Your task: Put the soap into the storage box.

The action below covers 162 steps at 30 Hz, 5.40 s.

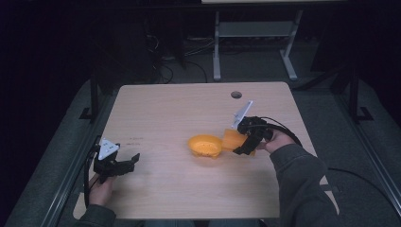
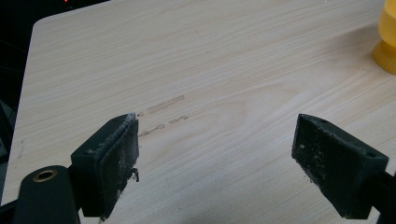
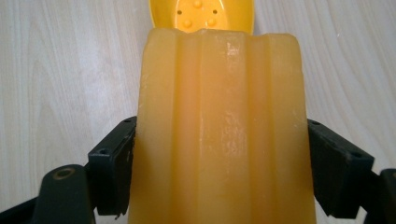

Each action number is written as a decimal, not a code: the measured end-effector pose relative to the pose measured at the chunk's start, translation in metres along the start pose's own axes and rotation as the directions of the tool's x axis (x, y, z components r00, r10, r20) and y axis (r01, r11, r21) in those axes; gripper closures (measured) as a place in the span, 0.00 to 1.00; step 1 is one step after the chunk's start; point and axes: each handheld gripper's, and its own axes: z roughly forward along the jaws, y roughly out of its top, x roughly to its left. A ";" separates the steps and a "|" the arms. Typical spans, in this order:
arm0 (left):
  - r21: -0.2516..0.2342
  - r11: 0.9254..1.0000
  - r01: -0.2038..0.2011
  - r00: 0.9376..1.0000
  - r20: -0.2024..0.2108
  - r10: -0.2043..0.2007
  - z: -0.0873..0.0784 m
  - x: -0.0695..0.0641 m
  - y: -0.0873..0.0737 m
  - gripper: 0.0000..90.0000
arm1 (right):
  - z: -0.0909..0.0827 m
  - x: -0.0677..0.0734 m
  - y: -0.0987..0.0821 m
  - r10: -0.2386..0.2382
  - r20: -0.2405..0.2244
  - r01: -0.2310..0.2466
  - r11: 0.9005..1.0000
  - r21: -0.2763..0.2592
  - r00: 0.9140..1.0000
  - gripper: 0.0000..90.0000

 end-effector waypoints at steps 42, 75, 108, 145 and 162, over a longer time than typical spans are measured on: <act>-0.002 1.000 0.002 1.000 0.003 -0.002 0.000 0.000 0.000 0.16 | 0.020 -0.002 0.059 -0.093 -0.041 0.092 0.996 -0.015 0.995 0.23; -0.005 1.000 0.005 1.000 -0.002 -0.005 -0.001 0.000 0.000 0.16 | 0.045 0.000 0.091 -0.155 -0.073 0.154 0.988 -0.025 0.985 0.23; -0.010 1.000 0.007 1.000 0.001 -0.007 -0.001 0.001 0.000 0.16 | 0.062 -0.001 0.089 -0.140 -0.084 0.139 0.990 -0.023 0.987 0.23; -0.007 1.000 0.001 1.000 0.004 -0.001 -0.001 0.000 0.001 0.16 | 0.066 -0.002 0.086 -0.085 -0.088 0.084 0.996 -0.019 0.992 0.22; -0.007 1.000 0.002 1.000 0.006 -0.002 -0.001 0.000 0.001 0.16 | 0.067 -0.003 0.086 -0.070 -0.083 0.069 0.997 -0.023 0.994 0.19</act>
